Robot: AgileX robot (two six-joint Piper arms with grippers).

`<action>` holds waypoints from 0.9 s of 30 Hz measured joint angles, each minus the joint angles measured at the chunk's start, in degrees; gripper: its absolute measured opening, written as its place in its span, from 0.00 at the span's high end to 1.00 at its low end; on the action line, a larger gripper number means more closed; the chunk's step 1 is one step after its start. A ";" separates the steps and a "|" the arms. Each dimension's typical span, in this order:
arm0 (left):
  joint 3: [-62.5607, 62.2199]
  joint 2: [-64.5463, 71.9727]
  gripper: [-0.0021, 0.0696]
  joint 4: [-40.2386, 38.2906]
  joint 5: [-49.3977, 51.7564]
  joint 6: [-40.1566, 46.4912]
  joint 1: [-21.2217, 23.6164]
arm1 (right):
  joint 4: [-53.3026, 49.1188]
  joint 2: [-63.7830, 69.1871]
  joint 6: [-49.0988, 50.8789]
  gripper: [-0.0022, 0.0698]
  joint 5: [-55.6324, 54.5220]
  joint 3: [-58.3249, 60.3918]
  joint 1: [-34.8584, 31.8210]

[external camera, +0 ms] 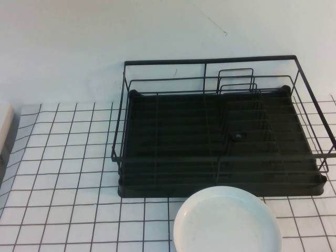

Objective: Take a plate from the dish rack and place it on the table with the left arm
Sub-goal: Place the plate from the table

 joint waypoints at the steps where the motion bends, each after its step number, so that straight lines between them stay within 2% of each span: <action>1: 0.00 0.00 0.97 0.00 0.78 -1.96 0.00 | 0.00 0.00 0.00 0.97 0.00 0.00 0.00; 6: 0.03 0.10 0.97 0.00 2.33 -14.57 -0.94 | 0.00 0.00 0.00 0.97 0.00 0.00 0.00; 9: 0.68 -0.01 0.97 0.00 4.03 -17.99 -2.29 | 0.00 0.00 0.00 0.97 0.00 0.00 0.00; 19: 9.33 -0.07 0.97 0.00 10.93 -20.50 -3.78 | 0.00 0.00 0.00 0.97 0.00 0.00 0.00; 24: 12.82 0.03 0.97 0.10 20.02 -17.86 -2.89 | 0.00 0.00 0.00 0.97 0.00 0.00 0.00; 27: 13.88 0.03 0.97 0.34 24.13 -19.29 -2.89 | 0.00 0.00 0.00 0.97 0.00 0.00 0.00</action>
